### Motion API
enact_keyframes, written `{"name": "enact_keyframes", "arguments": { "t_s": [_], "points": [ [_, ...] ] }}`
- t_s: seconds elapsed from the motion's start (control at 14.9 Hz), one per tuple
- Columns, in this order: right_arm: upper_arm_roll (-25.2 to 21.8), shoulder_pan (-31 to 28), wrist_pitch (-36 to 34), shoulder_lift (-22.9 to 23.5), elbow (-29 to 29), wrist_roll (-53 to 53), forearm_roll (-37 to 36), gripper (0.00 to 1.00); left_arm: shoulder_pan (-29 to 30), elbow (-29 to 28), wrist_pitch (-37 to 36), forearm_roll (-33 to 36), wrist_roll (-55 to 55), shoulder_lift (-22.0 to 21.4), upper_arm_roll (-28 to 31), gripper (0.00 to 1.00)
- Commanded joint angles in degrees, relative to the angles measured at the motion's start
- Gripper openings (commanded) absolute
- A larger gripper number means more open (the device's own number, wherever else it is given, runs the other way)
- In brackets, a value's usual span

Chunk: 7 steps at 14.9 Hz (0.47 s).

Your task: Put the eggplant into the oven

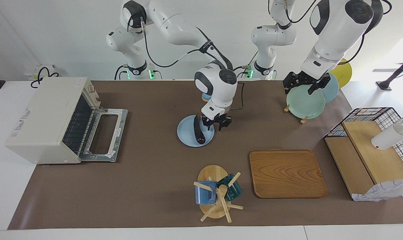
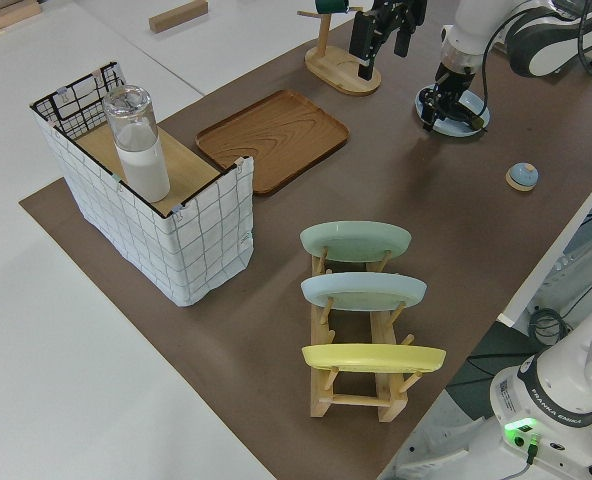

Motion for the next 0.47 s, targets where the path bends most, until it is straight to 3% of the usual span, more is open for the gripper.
{"name": "enact_keyframes", "arguments": {
  "t_s": [0.0, 0.2, 0.4],
  "points": [
    [0.3, 0.1, 4.3, -3.0, -6.6, 0.1, -0.8, 0.47, -0.7, 0.1, 3.1, 0.6, 0.0, 0.3, 0.8, 1.0],
    [0.3, 0.1, 3.0, -3.1, -6.2, -0.1, -1.0, 0.0, -1.8, 0.1, 5.9, 0.6, -0.1, 1.3, 1.7, 1.0],
    [0.2, -0.3, -5.2, -3.0, -0.9, -0.6, -4.3, 0.0, -2.0, -0.9, 5.3, 0.5, 0.2, 0.9, 1.7, 1.0]
  ]
}}
